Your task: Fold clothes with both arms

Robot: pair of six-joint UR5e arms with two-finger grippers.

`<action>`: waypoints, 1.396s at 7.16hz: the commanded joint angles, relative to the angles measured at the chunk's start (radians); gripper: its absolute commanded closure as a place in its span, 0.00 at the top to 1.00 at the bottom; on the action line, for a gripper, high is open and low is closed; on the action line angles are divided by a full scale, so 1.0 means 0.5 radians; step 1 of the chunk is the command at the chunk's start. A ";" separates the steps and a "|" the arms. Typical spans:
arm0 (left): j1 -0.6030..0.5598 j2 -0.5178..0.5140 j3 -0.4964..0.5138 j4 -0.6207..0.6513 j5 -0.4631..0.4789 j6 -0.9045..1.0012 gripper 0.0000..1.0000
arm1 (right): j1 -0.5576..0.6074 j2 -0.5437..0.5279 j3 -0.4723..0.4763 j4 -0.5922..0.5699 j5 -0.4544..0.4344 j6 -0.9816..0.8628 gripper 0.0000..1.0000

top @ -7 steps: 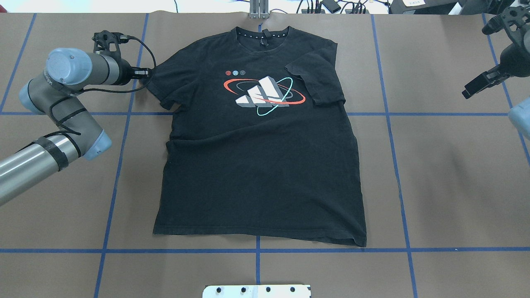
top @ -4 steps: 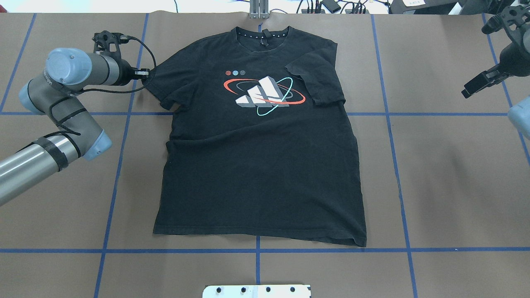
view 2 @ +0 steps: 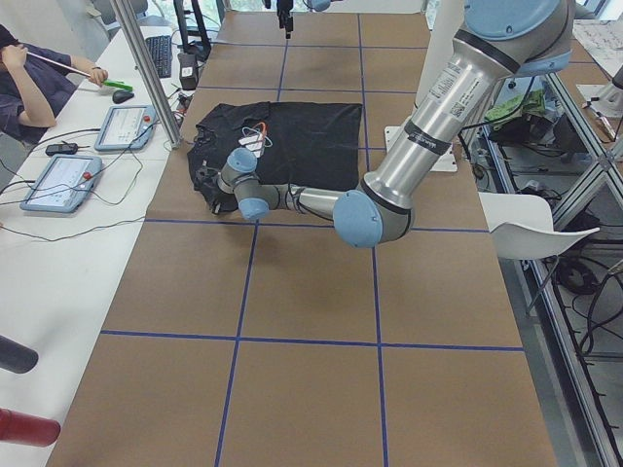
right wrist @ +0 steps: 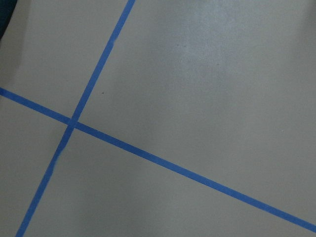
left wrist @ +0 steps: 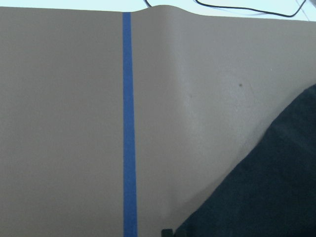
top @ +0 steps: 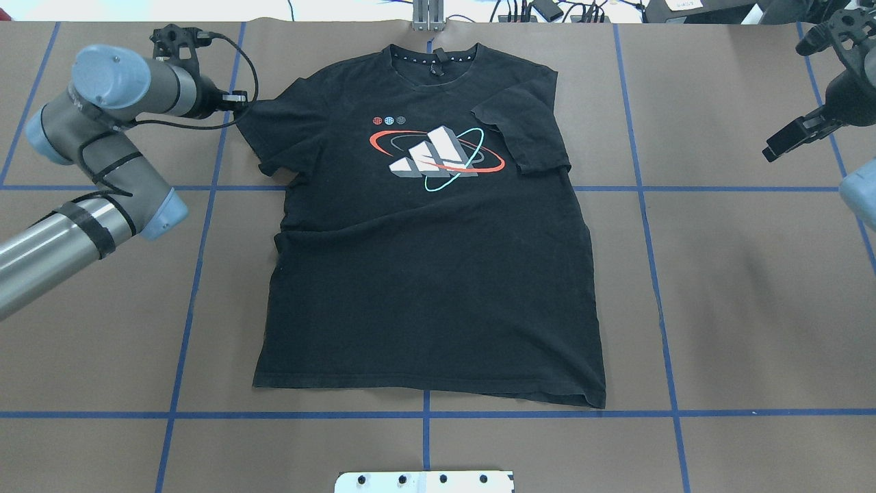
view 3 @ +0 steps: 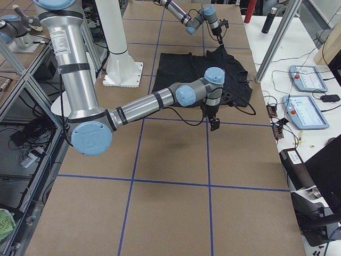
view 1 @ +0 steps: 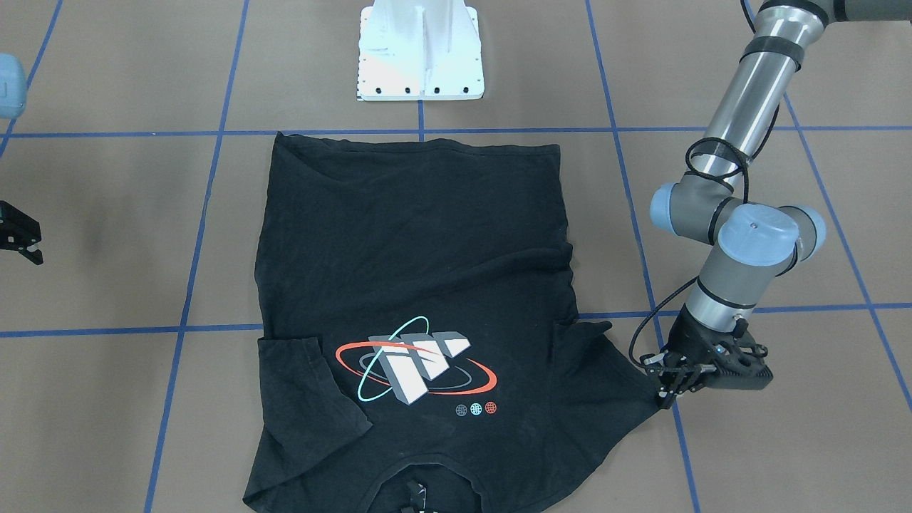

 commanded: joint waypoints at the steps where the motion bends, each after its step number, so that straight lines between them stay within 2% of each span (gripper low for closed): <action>1: -0.013 -0.131 -0.004 0.122 -0.028 -0.078 0.00 | 0.000 0.001 0.001 0.000 0.000 0.007 1.00; 3: 0.063 -0.258 -0.114 0.336 -0.028 -0.353 0.00 | 0.000 0.016 0.001 0.000 0.003 0.010 1.00; 6: 0.281 -0.438 -0.127 0.505 -0.010 -0.715 0.00 | 0.000 0.016 -0.002 -0.003 0.003 0.010 1.00; 8: 0.306 -0.494 -0.096 0.536 -0.007 -0.796 0.00 | 0.000 0.013 -0.002 -0.003 0.003 0.013 1.00; 10: 0.315 -0.635 0.096 0.533 -0.001 -0.842 0.00 | 0.000 0.013 -0.002 -0.003 0.003 0.013 1.00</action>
